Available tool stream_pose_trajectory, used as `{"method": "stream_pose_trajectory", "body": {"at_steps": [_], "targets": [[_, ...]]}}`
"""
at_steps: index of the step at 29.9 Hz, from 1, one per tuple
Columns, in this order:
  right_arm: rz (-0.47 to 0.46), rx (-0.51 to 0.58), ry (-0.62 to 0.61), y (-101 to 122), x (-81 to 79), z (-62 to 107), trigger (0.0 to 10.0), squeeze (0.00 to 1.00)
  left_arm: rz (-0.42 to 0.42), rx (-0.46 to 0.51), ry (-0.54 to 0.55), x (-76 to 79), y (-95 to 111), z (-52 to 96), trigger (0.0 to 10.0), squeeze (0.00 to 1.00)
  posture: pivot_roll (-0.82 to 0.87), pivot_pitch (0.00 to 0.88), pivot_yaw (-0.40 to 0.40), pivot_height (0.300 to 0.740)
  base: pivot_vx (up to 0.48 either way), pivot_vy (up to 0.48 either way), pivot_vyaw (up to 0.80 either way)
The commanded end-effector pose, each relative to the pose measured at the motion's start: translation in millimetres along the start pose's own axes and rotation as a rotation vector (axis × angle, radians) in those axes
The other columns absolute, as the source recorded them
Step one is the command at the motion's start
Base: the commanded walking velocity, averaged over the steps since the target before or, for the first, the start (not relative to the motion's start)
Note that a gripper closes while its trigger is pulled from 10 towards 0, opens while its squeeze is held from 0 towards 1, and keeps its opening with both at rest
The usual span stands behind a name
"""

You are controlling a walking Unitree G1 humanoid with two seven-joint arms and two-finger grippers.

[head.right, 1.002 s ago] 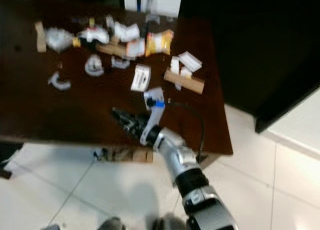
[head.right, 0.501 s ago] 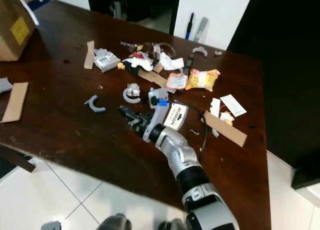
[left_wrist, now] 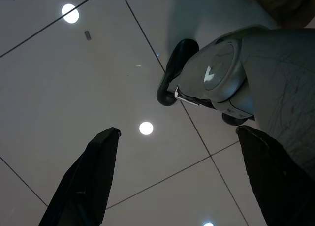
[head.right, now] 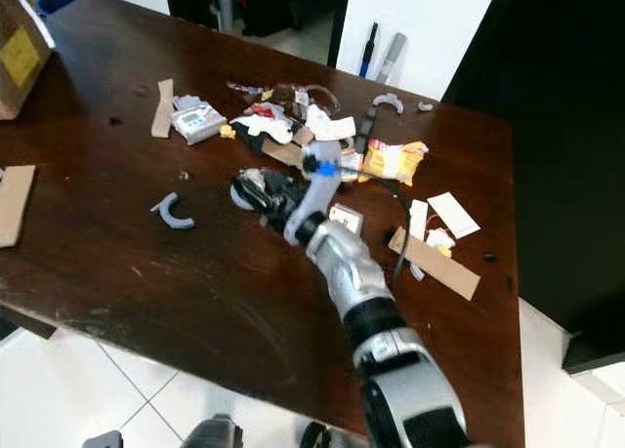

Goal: Picking trash to rubbish bin

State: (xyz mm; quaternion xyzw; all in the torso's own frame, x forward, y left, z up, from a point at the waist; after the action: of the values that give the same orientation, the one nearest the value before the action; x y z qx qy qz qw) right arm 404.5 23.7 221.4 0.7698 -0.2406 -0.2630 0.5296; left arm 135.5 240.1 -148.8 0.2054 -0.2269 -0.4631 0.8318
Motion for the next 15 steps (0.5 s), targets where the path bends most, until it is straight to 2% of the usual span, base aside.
{"method": "stream_pose_trajectory", "body": {"at_steps": [1, 2, 5, 6, 7, 8, 9, 10, 11, 12, 13, 14, 15], "targets": [[0.09, -0.046, -0.057, -3, 21.0, 8.2, 10.0, 1.0, 0.016, -0.05, 0.015, -3.5, -17, 4.1, 10.0, 0.0, 0.38, 0.176, -0.137, 0.74, 0.0, 0.0, 0.0], [0.132, -0.058, -0.076, 0, 29.8, 10.7, 10.0, 1.0, 0.017, -0.049, 0.016, -3.9, -18, 4.3, 10.0, 0.0, 0.38, 0.176, -0.138, 0.74, 0.0, 0.0, 0.0], [0.173, -0.074, -0.097, 2, 38.0, 13.3, 10.0, 1.0, 0.017, -0.05, 0.017, -4.2, -18, 4.5, 10.0, 0.0, 0.38, 0.176, -0.138, 0.74, 0.0, 0.0, 0.0], [0.236, -0.097, -0.129, 5, 49.7, 17.5, 10.0, 1.0, 0.018, -0.051, 0.019, -4.9, -19, 4.9, 10.0, 0.0, 0.38, 0.177, -0.139, 0.74, 0.0, 0.0, 0.0], [0.236, -0.097, -0.129, 5, 49.7, 17.5, 10.0, 1.0, 0.018, -0.051, 0.019, -4.9, -19, 4.9, 10.0, 0.0, 0.38, 0.177, -0.139, 0.74, 0.0, 0.0, 0.0], [0.333, -0.148, -0.191, 8, 69.6, 25.8, 10.0, 1.0, 0.021, -0.053, 0.022, -5.7, -20, 5.5, 10.0, 0.0, 0.38, 0.179, -0.139, 0.74, 0.0, 0.0, 0.0], [0.333, -0.148, -0.191, 8, 69.6, 25.8, 10.0, 1.0, 0.021, -0.053, 0.022, -5.7, -20, 5.5, 10.0, 0.0, 0.38, 0.179, -0.139, 0.74, 0.0, 0.0, 0.0], [0.48, -0.226, -0.265, 11, 93.2, 37.7, 10.0, 1.0, 0.023, -0.054, 0.024, -6.2, -21, 6.0, 10.0, 0.0, 0.38, 0.18, -0.139, 0.74, 0.0, 0.0, 0.0], [0.588, -0.283, -0.322, 16, 112.4, 49.3, 10.0, 1.0, 0.028, -0.056, 0.026, -6.5, -23, 6.4, 10.0, 0.0, 0.38, 0.18, -0.139, 0.74, 0.0, 0.0, 0.0], [0.629, -0.316, -0.368, 24, 130.0, 61.9, 10.0, 0.73, 0.036, -0.056, 0.028, -6.7, -24, 6.8, 10.0, 0.0, 0.39, 0.182, -0.138, 0.74, 0.0, 0.0, 0.0], [0.629, -0.316, -0.368, 24, 130.0, 61.9, 10.0, 0.73, 0.036, -0.056, 0.028, -6.7, -24, 6.8, 10.0, 0.0, 0.39, 0.182, -0.138, 0.74, 0.0, 0.0, 0.0], [0.638, -0.327, -0.397, 31, 141.7, 71.5, 10.0, 0.6, 0.04, -0.056, 0.029, -6.7, -24, 7.0, 10.0, 0.0, 0.39, 0.182, -0.138, 0.74, 0.0, 0.0, 0.0], [0.638, -0.327, -0.397, 31, 141.7, 71.5, 10.0, 0.6, 0.04, -0.056, 0.029, -6.7, -24, 7.0, 10.0, 0.0, 0.39, 0.182, -0.138, 0.74, 0.0, 0.0, 0.0]]}}
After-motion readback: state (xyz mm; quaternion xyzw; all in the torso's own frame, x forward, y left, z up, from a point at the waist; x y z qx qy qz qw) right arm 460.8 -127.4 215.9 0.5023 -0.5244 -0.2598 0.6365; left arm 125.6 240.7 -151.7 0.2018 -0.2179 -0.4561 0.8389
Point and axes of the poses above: a point about 5 cm out from each wrist's last joint towards the gripper, its own z axis pointing back from the gripper into the wrist, its own y axis along the axis of the wrist's last joint, x = y × z, the point moved 6 cm from there along -z, pointing out of the wrist towards the gripper, and after that the axes turned 9 degrees about z, right-handed, at the moved point
